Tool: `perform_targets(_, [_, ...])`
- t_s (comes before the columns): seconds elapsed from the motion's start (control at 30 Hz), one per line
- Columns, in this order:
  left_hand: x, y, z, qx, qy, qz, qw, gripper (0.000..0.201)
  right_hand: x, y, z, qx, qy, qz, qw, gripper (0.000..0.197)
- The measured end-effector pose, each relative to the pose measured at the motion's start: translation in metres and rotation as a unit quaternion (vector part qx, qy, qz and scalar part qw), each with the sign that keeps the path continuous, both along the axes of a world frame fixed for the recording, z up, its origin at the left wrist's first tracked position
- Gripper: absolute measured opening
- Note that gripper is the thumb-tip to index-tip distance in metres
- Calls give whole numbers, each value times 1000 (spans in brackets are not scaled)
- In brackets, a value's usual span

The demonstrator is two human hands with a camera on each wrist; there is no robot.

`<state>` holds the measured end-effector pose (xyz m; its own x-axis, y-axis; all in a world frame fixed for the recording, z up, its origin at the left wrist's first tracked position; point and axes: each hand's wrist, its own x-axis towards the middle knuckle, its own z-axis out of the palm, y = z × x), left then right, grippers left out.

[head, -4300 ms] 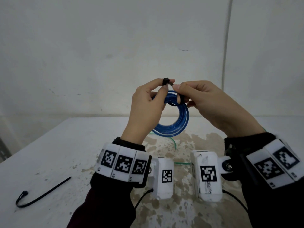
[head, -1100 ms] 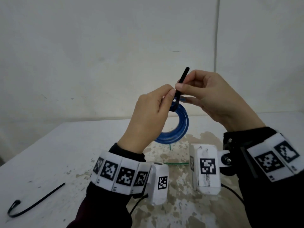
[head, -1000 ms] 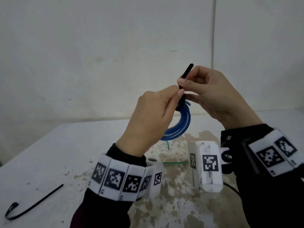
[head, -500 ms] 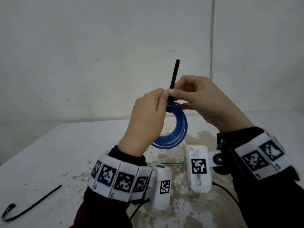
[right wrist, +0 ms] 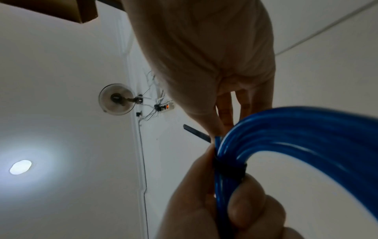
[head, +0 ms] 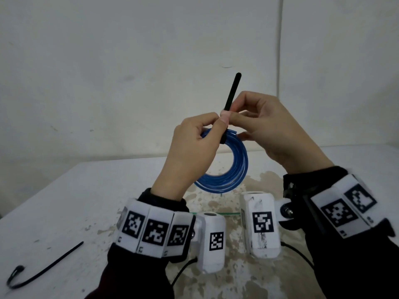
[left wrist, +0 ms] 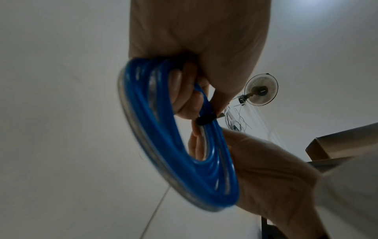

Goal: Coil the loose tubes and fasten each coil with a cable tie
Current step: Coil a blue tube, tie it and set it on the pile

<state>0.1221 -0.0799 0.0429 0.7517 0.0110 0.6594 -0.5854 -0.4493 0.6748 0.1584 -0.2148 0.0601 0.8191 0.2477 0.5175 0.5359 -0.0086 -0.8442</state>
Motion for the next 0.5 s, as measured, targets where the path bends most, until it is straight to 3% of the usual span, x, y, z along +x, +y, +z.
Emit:
perform_targets(0.17, [-3, 6, 1, 55, -7, 26, 998, 35, 1, 3, -1, -24, -23, -20, 999, 18])
perform_targets(0.23, [-3, 11, 3, -3, 54, -26, 998, 32, -1, 1, 1, -17, -7, 0, 1000, 16])
perform_targets(0.33, [-7, 15, 7, -99, 158, -135, 973, 31, -3, -4, 4, -22, 1, 18, 1000, 15])
perform_targets(0.5, [-8, 6, 6, -74, 151, -103, 980, 33, -2, -7, 3, -32, -14, 18, 999, 17])
